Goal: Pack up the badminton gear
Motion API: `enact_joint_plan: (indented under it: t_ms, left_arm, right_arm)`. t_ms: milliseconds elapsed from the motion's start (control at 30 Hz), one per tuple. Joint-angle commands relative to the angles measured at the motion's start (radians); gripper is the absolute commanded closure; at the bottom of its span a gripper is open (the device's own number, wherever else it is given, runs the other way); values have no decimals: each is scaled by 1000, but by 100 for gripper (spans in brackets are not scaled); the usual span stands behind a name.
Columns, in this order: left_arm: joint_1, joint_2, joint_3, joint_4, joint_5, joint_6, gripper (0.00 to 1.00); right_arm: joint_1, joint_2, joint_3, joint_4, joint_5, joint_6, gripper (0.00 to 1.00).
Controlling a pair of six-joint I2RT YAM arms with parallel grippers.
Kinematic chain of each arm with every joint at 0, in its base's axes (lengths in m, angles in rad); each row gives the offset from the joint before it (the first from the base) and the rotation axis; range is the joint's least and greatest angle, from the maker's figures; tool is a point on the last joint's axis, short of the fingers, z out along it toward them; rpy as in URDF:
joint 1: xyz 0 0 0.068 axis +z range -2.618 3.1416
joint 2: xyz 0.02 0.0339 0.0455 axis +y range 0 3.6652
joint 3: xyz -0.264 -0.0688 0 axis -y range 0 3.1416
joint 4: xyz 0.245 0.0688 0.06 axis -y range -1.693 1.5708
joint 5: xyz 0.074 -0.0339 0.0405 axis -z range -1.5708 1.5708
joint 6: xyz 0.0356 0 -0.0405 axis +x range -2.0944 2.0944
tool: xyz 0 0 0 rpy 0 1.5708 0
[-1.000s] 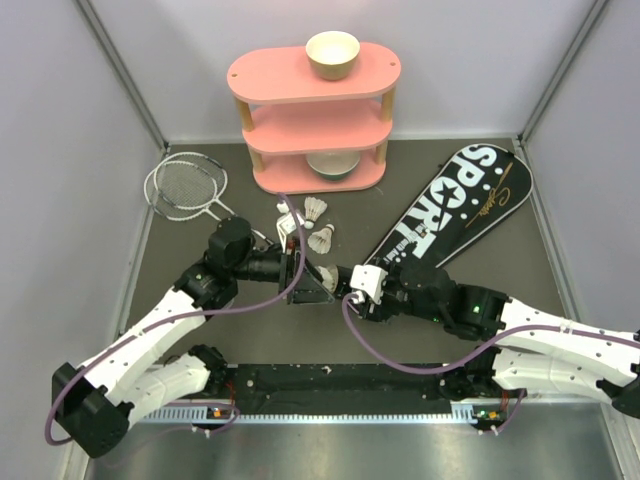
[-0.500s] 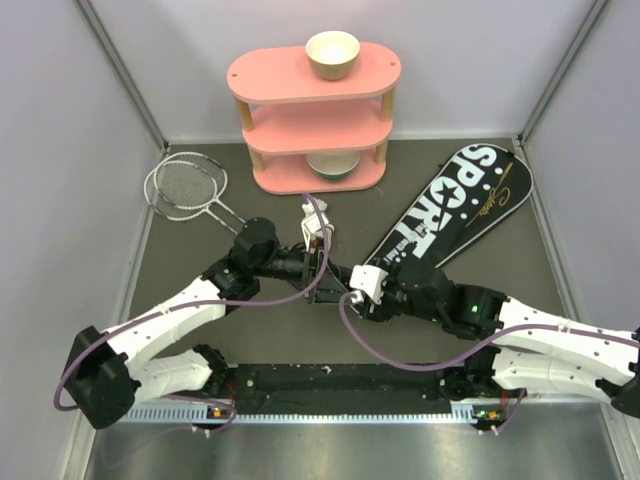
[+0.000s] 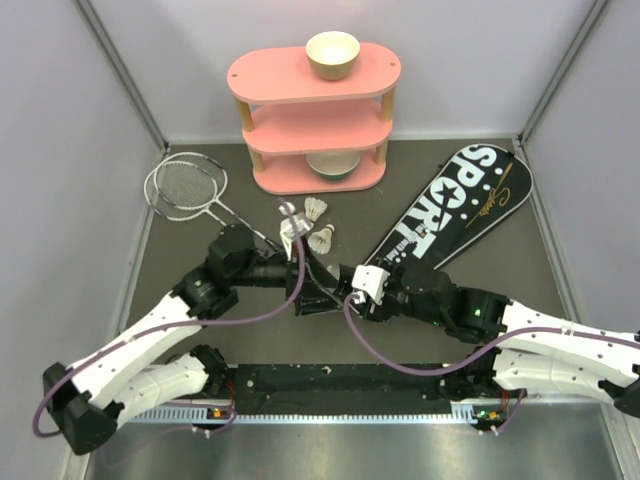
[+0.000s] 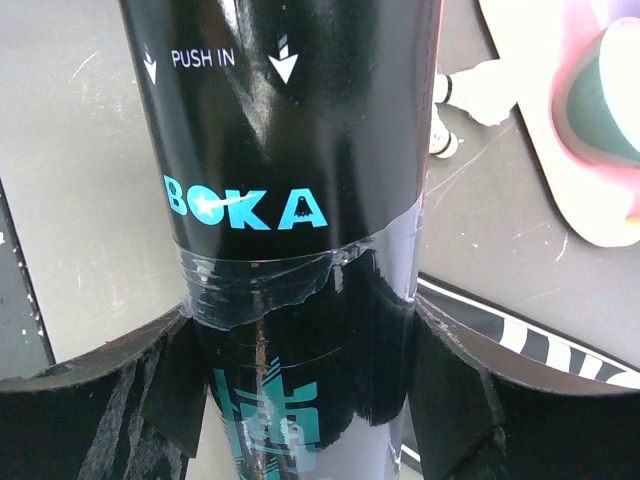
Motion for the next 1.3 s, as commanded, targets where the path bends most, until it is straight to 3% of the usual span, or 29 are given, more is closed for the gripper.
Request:
enact_joint_plan:
  t_ms: [0, 67, 167, 200, 300, 400, 533, 633, 700, 833, 1000, 1100, 1267]
  left_arm:
    - [-2, -149, 78, -182, -155, 168, 9]
    - [0, -209, 74, -203, -204, 178, 9]
    - [0, -292, 45, -234, -454, 168, 21]
    - [0, -303, 37, -257, -675, 153, 23]
    - [0, -262, 37, -354, -867, 85, 34]
    - [3, -133, 71, -397, -893, -28, 37]
    - [12, 22, 54, -374, -1006, -287, 8]
    - [30, 114, -3, -193, -961, -450, 1]
    - [36, 160, -67, 19, -941, -543, 2]
    - [38, 287, -141, 288, -1039, -638, 2]
    - [72, 446, -123, 358, -1060, -749, 14]
    - [73, 528, -146, 482, -1097, -782, 23]
    - [86, 647, -118, 505, -1151, -820, 34]
  right_arm:
    - [10, -25, 15, 86, 47, 20, 96]
    - [10, -29, 12, 94, 62, 36, 96]
    - [10, -25, 15, 100, 172, 75, 96]
    - [10, -28, 22, 100, 246, 84, 96]
    - [10, -46, 28, 103, 408, 119, 96]
    - [10, -98, 19, 100, 517, 153, 97]
    - [8, -199, -19, 115, 565, 167, 97]
    - [10, -253, -38, 130, 570, 155, 97]
    - [8, -270, -41, 134, 572, 153, 97]
    - [8, -301, -44, 134, 549, 158, 97]
    - [8, -324, -45, 121, 513, 159, 97]
    - [8, -336, -53, 121, 501, 162, 97]
    - [8, -347, -51, 121, 492, 153, 97]
